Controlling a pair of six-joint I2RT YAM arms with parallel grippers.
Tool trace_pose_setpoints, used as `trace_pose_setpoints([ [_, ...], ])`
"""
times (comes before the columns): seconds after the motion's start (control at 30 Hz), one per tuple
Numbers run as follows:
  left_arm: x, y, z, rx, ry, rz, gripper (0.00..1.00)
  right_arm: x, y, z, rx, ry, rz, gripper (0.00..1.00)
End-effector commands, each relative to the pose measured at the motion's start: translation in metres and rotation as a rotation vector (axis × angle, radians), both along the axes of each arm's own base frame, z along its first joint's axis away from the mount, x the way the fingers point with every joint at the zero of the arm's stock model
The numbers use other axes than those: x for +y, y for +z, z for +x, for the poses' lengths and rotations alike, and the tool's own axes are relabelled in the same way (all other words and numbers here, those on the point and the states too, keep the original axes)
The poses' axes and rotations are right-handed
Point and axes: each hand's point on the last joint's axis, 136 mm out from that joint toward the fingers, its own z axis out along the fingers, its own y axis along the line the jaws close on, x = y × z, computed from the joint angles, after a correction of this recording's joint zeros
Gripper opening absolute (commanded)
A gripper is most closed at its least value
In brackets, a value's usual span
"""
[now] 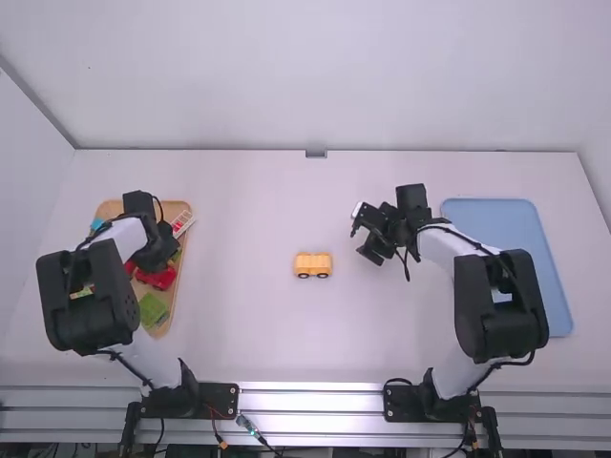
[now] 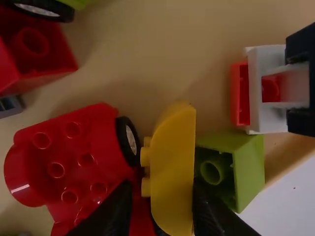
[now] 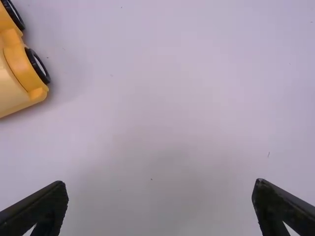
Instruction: Assemble lego blocks to make yellow taxi
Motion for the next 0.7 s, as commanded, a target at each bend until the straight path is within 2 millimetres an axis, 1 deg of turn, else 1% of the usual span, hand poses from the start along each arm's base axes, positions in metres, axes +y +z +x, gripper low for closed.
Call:
trace_pose_setpoints([
  [0.0,-0.004,-0.010,-0.007,0.024,-0.002,-0.016,0.35,0.003,0.010,0.003,-0.020,0.008,0.020,0.99],
  [0.13,-0.005,-0.016,-0.008,0.013,-0.019,-0.009,0.37,0.003,0.010,0.003,-0.019,0.007,0.019,0.99],
  [0.2,-0.006,-0.018,-0.007,0.003,-0.033,-0.009,0.40,0.003,0.010,0.003,-0.020,0.007,0.020,0.99],
  [0.33,-0.007,-0.022,-0.005,-0.025,-0.031,-0.022,0.40,0.003,0.010,0.003,-0.019,0.007,0.019,0.99],
  [0.47,-0.007,-0.021,-0.006,-0.018,-0.031,-0.020,0.33,0.003,0.009,0.003,-0.014,0.002,0.021,0.99],
  [0.67,0.000,-0.010,-0.006,0.019,-0.021,0.007,0.30,0.003,0.005,0.000,-0.012,0.007,0.017,0.99],
])
